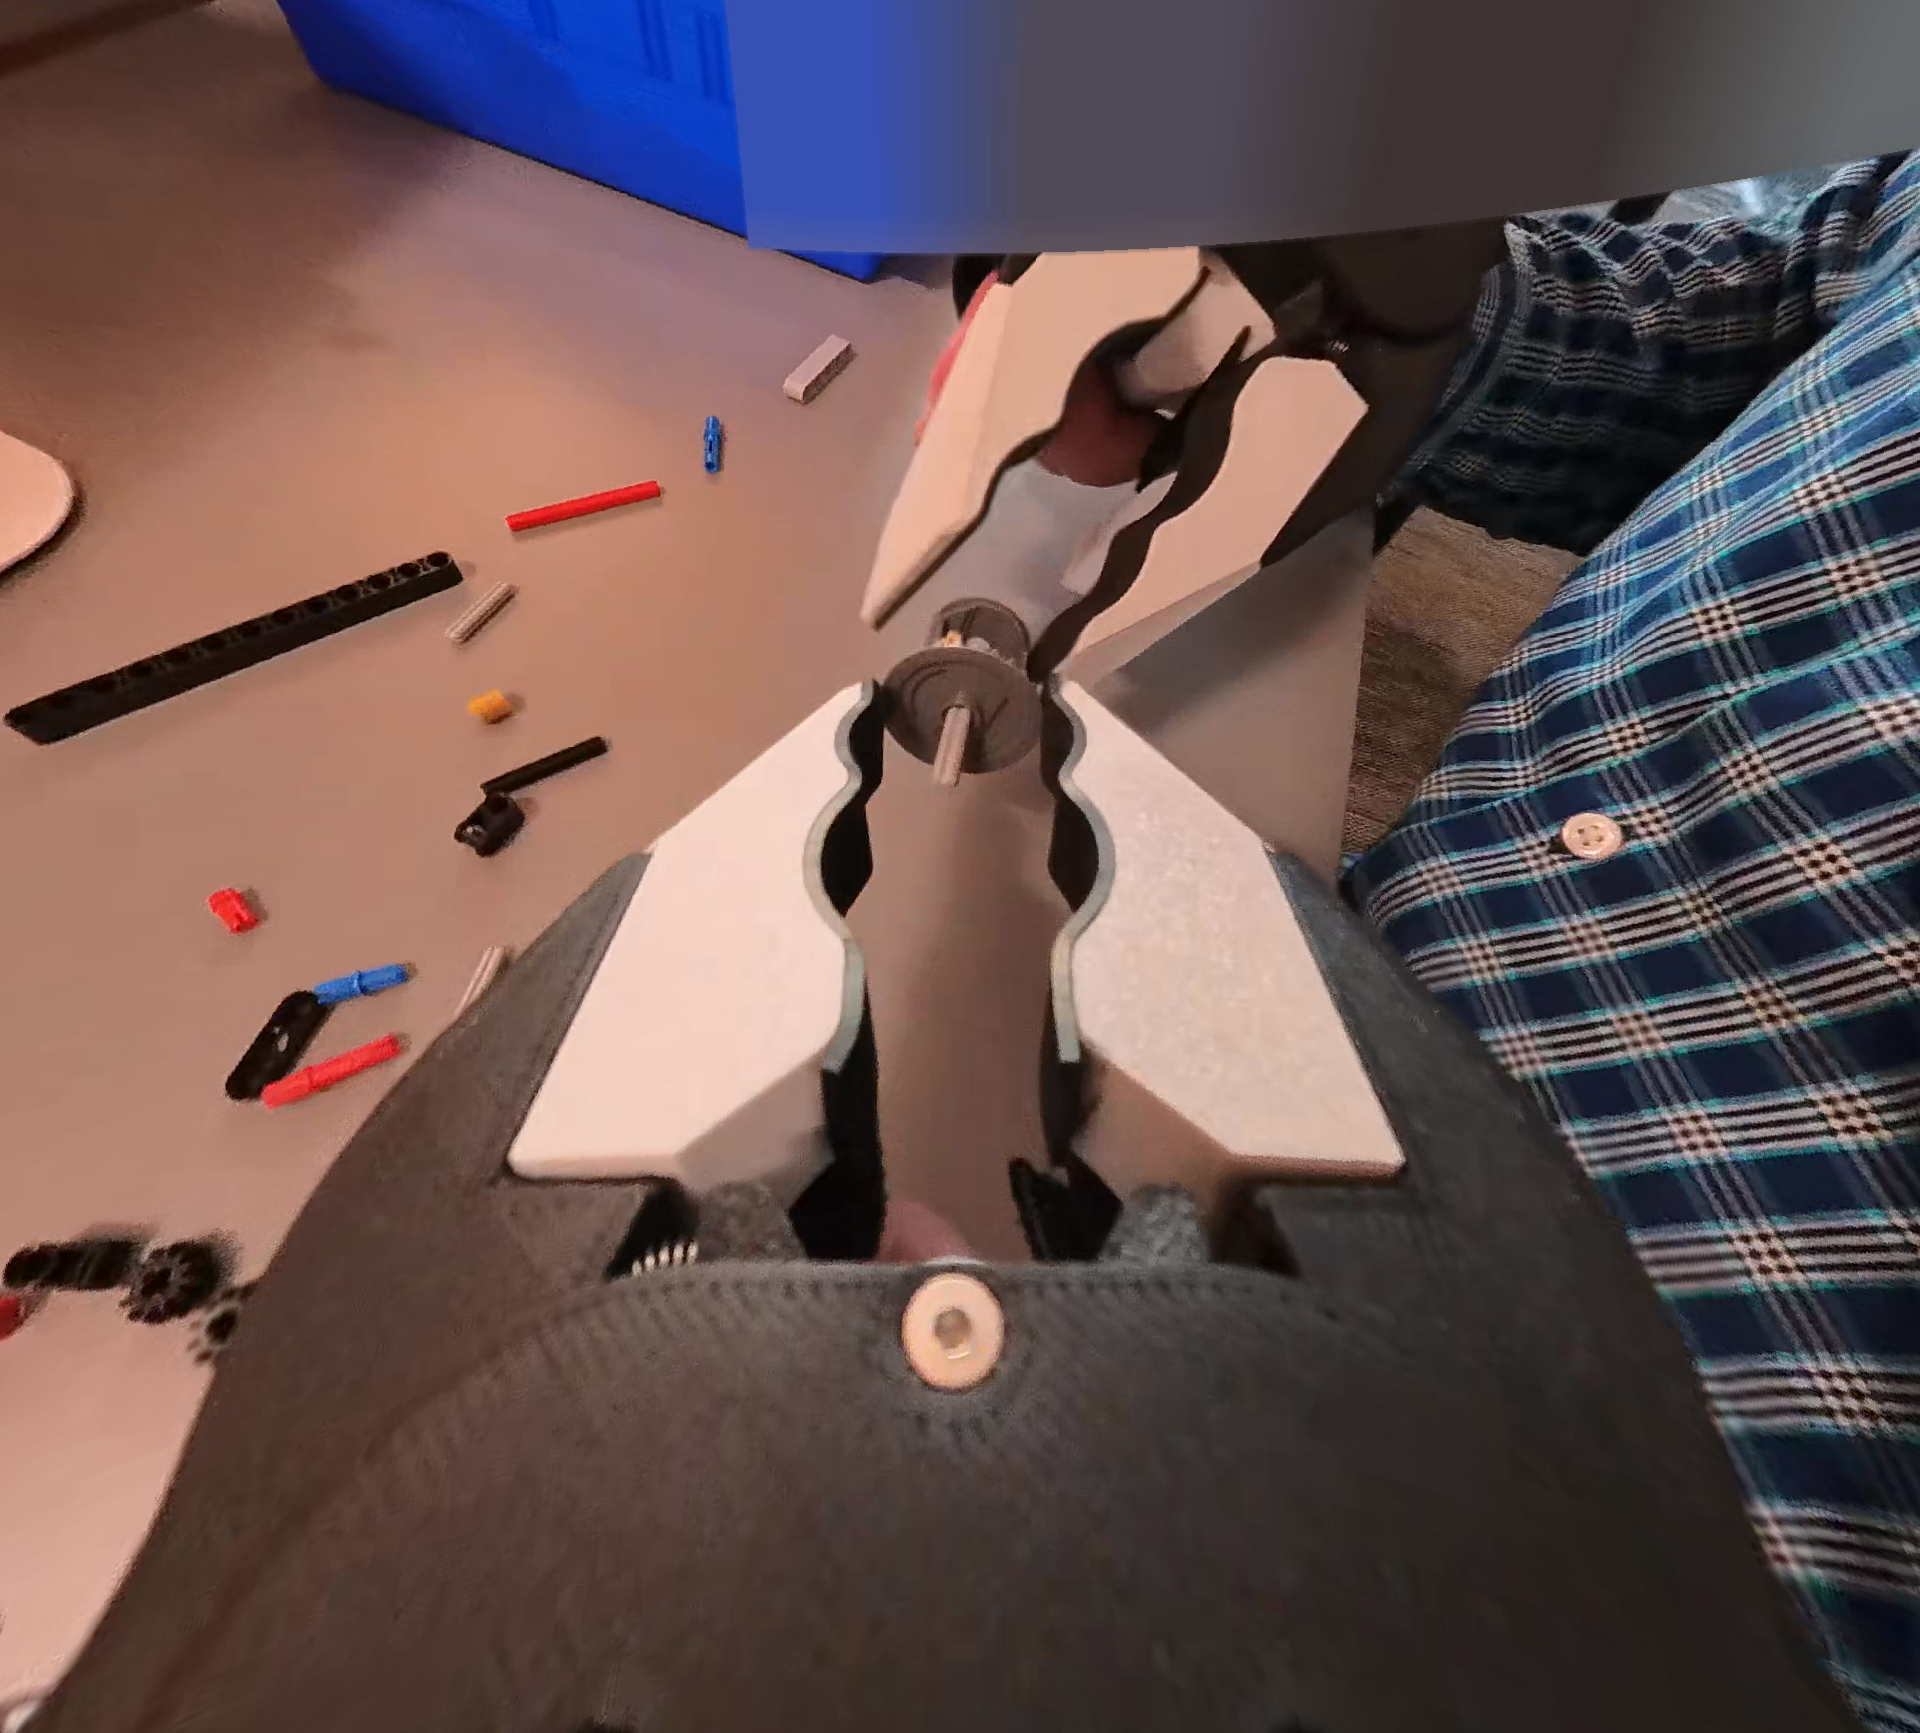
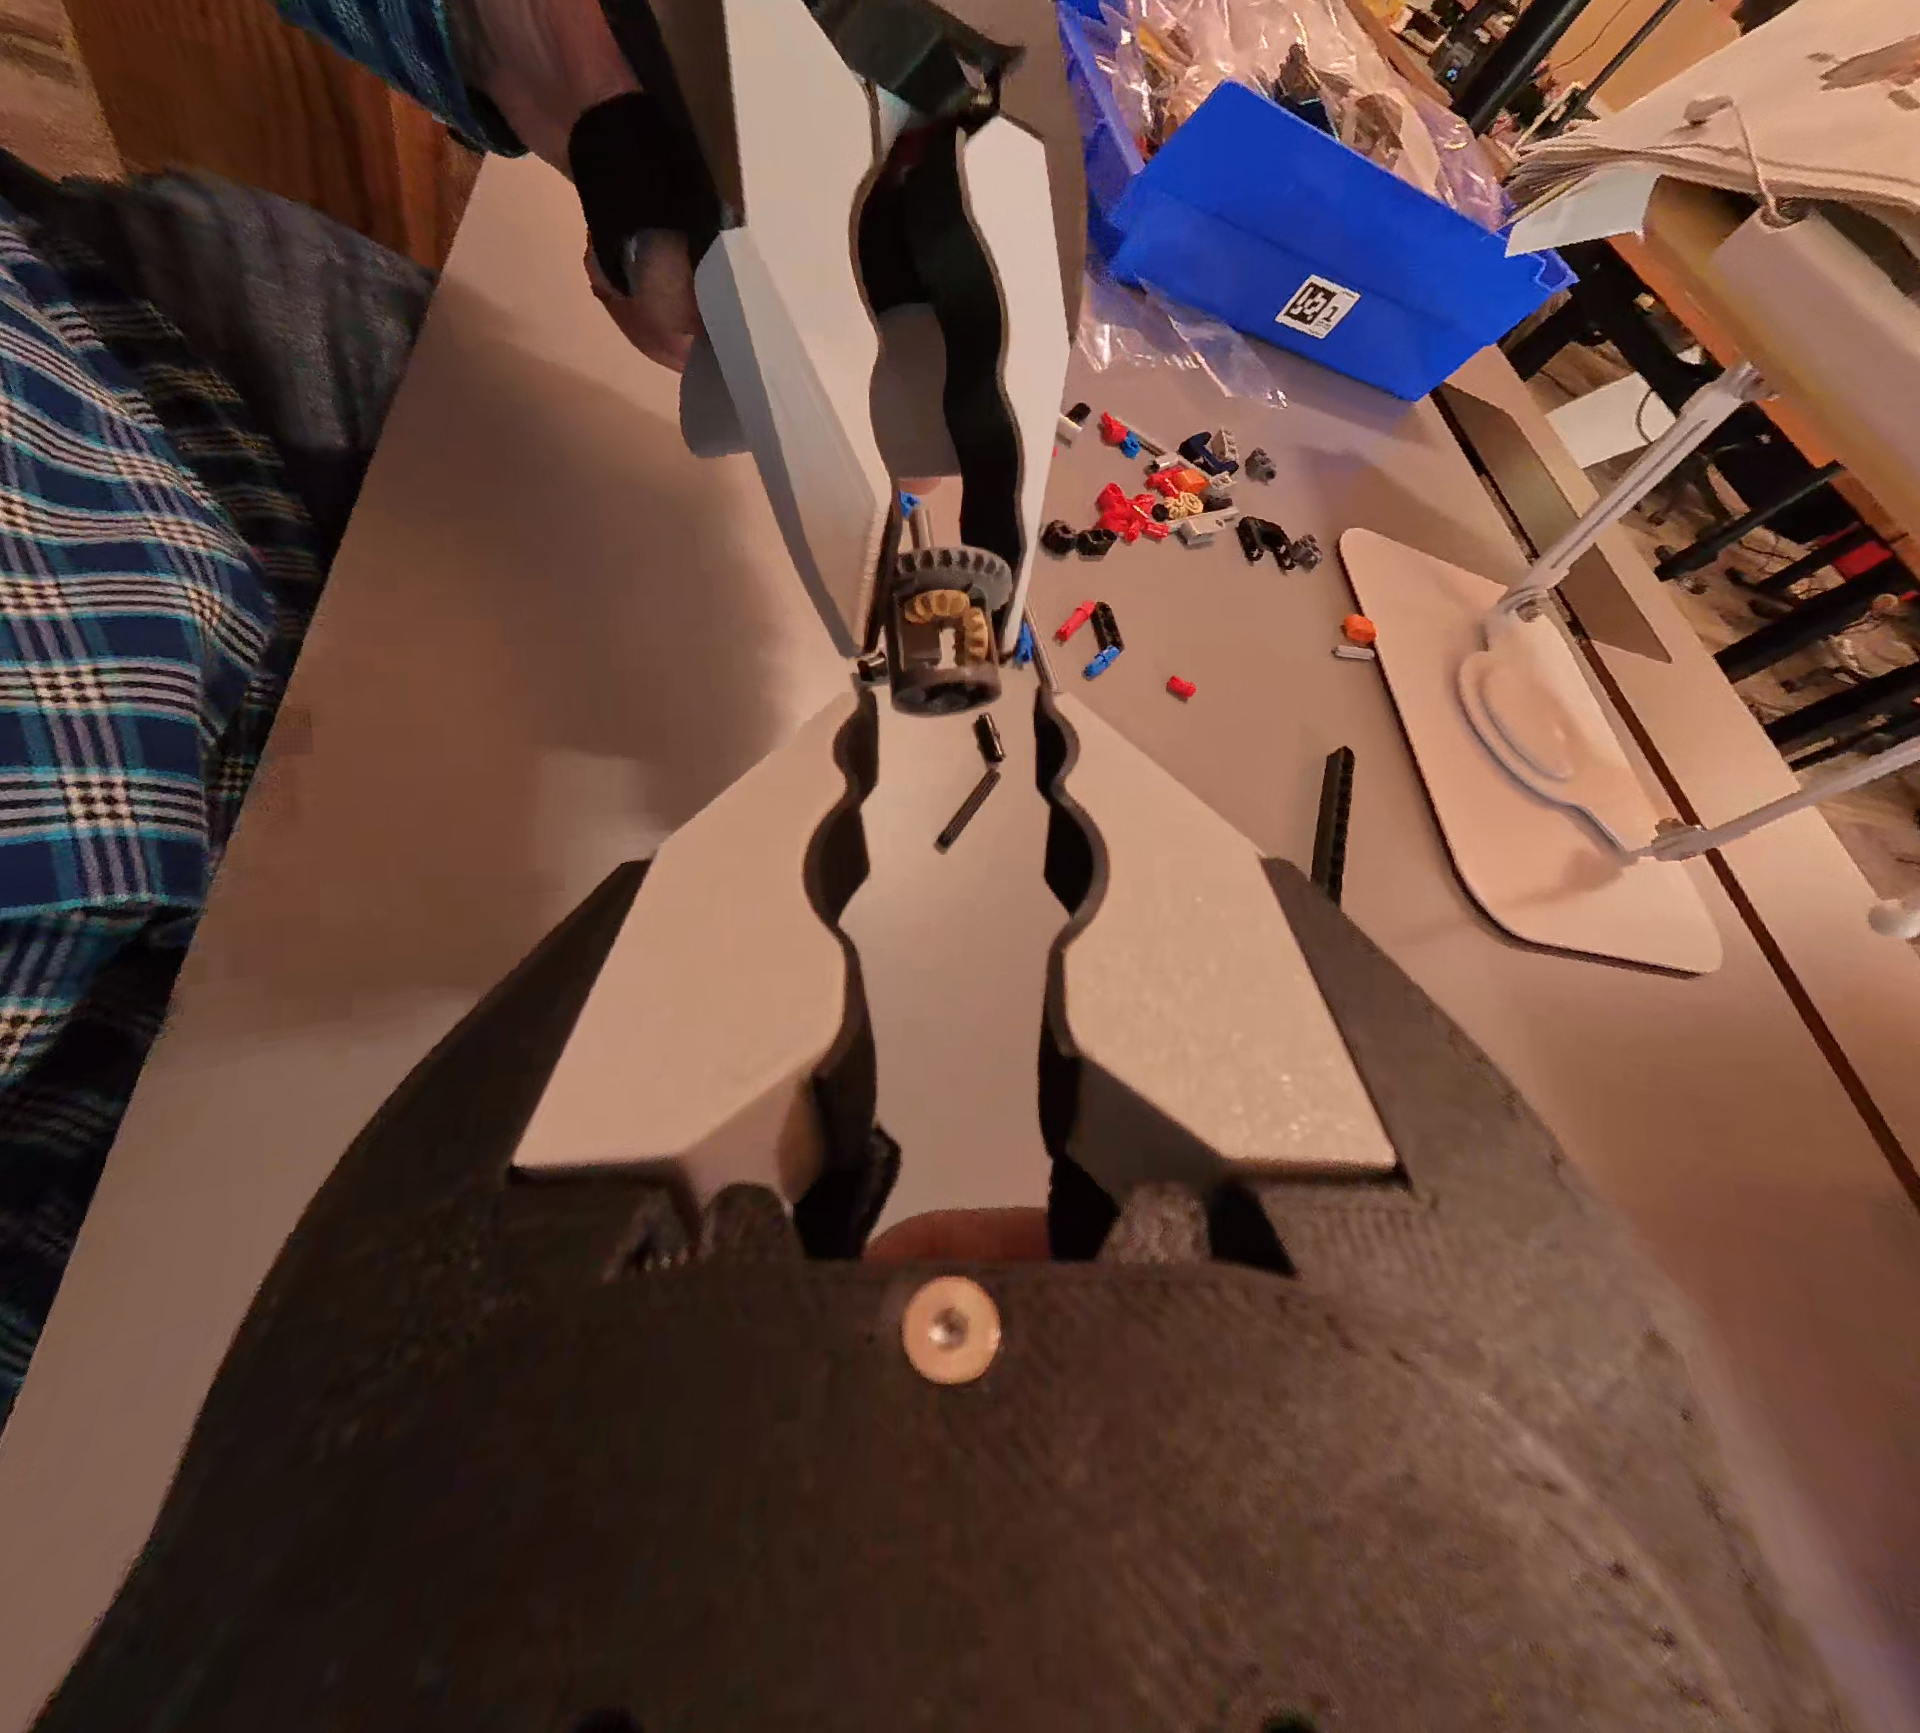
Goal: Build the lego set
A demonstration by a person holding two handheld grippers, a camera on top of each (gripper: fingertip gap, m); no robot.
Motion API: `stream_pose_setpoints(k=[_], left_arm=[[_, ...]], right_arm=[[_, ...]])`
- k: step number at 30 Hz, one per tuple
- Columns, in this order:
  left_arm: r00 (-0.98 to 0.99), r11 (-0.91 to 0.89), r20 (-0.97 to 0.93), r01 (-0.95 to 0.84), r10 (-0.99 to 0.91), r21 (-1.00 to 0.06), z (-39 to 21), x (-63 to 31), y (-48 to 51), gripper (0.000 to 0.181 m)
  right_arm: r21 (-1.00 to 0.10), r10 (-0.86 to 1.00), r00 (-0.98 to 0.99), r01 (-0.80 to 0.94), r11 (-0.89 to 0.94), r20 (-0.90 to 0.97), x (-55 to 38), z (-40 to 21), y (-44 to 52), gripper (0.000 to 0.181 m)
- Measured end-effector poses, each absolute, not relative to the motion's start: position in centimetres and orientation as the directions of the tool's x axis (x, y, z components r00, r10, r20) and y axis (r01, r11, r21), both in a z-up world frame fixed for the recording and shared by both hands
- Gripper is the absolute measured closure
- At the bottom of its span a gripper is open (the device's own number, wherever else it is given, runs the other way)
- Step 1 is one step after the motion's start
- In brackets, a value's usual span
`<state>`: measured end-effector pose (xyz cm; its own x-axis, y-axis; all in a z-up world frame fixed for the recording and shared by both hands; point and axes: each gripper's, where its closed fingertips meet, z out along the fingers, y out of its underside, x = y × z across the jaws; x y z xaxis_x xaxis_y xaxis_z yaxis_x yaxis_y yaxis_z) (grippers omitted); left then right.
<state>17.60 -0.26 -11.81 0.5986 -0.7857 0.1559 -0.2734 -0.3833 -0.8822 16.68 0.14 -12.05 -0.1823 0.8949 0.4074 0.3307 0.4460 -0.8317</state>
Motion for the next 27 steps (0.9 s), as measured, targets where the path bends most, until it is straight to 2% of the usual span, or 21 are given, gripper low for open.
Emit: stream_pose_setpoints(k=[3, 8, 19, 27], left_arm=[[0.651, -0.385, 0.114, -0.290, -0.750, -0.876, -11.9, 16.2, -0.4, 0.153], [0.745, -0.411, 0.067, -0.289, -0.663, -0.864, -12.0, 13.1, -1.1, 0.153], [0.867, -0.453, 0.022, -0.239, -0.499, -0.859, -12.5, 6.5, -3.7, 0.153], [0.910, -0.427, 0.021, -0.173, -0.414, -0.888, -11.8, 2.1, -5.2, 0.153]], right_arm=[[-0.852, 0.919, -0.169, 0.345, 0.394, 0.357, 16.7, -12.1, 1.0, 0.153], [-0.806, 0.936, -0.135, 0.478, 0.349, 0.325, 15.7, -14.1, 4.1, 0.156], [-0.796, 0.950, -0.195, 0.521, 0.310, 0.242, 8.6, -13.8, 5.2, 0.162], [-0.785, 0.943, -0.207, 0.524, 0.332, 0.261, 2.1, -12.7, 6.1, 0.163]])
